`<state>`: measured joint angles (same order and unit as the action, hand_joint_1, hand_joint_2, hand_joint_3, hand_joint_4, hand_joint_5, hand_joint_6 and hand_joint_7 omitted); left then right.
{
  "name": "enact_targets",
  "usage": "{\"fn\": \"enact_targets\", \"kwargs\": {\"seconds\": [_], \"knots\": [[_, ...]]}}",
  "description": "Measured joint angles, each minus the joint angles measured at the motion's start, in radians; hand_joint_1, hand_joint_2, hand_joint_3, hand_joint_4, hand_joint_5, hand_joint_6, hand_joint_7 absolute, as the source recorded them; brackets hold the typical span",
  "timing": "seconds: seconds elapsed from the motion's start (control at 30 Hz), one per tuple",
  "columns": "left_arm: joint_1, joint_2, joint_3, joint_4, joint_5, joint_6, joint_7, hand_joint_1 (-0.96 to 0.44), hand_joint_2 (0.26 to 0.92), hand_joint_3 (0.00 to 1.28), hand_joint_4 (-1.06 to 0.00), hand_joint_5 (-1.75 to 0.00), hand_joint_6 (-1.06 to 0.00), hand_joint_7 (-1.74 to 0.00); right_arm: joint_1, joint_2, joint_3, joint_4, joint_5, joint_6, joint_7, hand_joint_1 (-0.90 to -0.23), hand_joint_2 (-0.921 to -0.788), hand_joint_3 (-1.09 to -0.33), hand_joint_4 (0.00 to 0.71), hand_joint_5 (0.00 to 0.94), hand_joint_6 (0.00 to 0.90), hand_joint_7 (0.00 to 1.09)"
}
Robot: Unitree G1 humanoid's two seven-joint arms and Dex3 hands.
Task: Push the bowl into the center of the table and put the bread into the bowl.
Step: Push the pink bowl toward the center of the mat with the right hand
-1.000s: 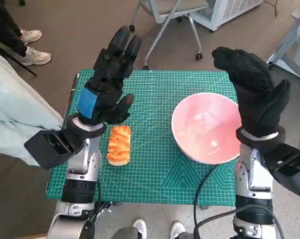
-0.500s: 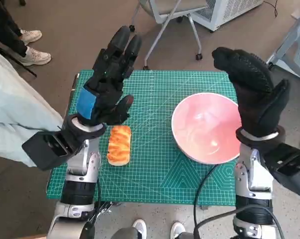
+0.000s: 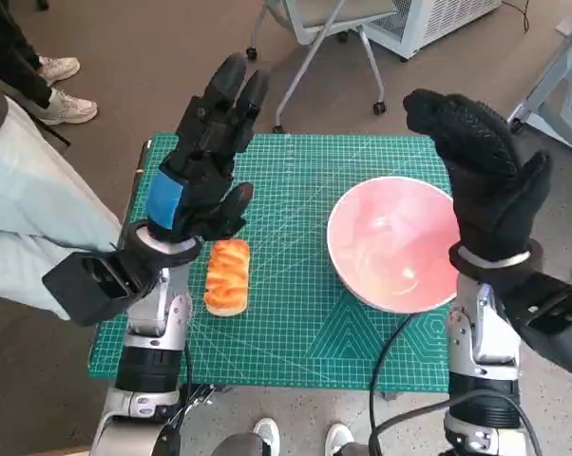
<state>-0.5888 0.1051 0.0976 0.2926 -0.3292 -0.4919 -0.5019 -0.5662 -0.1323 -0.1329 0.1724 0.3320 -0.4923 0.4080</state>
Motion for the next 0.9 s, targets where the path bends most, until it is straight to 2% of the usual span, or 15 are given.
{"fn": "enact_targets", "kwargs": {"seconds": [0.2, 0.3, 0.5, 0.6, 0.67, 0.8, 0.87, 0.9], "knots": [[0.003, 0.0, 0.0, 0.0, 0.0, 0.0, 0.002, -0.63, 0.921, 0.6, -0.04, -0.01, 0.0, -0.18, 0.0, -0.001, -0.003, 0.003, 0.002, 0.0, 0.001, -0.626, -0.921, -0.694, 0.183, 0.001, 0.096, 0.44], [0.005, 0.0, 0.0, 0.0, 0.001, 0.0, 0.003, -0.63, 0.921, 0.6, -0.04, -0.01, 0.0, -0.18, 0.0, -0.007, -0.011, 0.015, 0.012, -0.006, 0.01, -0.628, -0.921, -0.683, 0.188, 0.004, 0.104, 0.44], [0.009, 0.0, 0.0, -0.003, 0.001, 0.0, 0.008, -0.62, 0.921, 0.6, -0.04, -0.01, 0.0, -0.2, 0.0, -0.044, -0.067, 0.099, 0.024, -0.063, 0.036, -0.636, -0.921, -0.669, 0.2, 0.002, 0.161, 0.35], [0.014, 0.0, 0.001, -0.008, 0.001, 0.001, 0.011, -0.62, 0.921, 0.58, -0.05, -0.01, 0.0, -0.21, 0.001, -0.068, -0.106, 0.172, -0.005, -0.129, 0.021, -0.64, -0.921, -0.685, 0.191, 0.001, 0.164, 0.33], [0.018, -0.001, 0.001, -0.011, 0.001, 0.004, 0.017, -0.62, 0.921, 0.58, -0.05, -0.01, 0.0, -0.22, 0.003, -0.086, -0.127, 0.227, -0.047, -0.18, -0.015, -0.64, -0.921, -0.7, 0.183, 0.0, 0.161, 0.32], [0.021, -0.005, 0.001, -0.015, 0.001, 0.009, 0.024, -0.62, 0.921, 0.57, -0.05, -0.01, 0.0, -0.23, 0.004, -0.128, -0.167, 0.364, -0.15, -0.275, -0.116, -0.64, -0.921, -0.737, 0.164, 0.0, 0.145, 0.3], [0.021, -0.006, 0.001, -0.016, 0.001, 0.009, 0.025, -0.62, 0.921, 0.57, -0.05, -0.01, 0.0, -0.23, 0.002, -0.144, -0.181, 0.427, -0.179, -0.301, -0.152, -0.64, -0.921, -0.749, 0.156, 0.0, 0.14, 0.29], [0.021, -0.007, 0.001, -0.016, 0.001, 0.009, 0.025, -0.62, 0.921, 0.57, -0.05, -0.01, 0.0, -0.23, 0.001, -0.15, -0.186, 0.46, -0.183, -0.31, -0.166, -0.641, -0.921, -0.756, 0.153, 0.0, 0.138, 0.29]]}}
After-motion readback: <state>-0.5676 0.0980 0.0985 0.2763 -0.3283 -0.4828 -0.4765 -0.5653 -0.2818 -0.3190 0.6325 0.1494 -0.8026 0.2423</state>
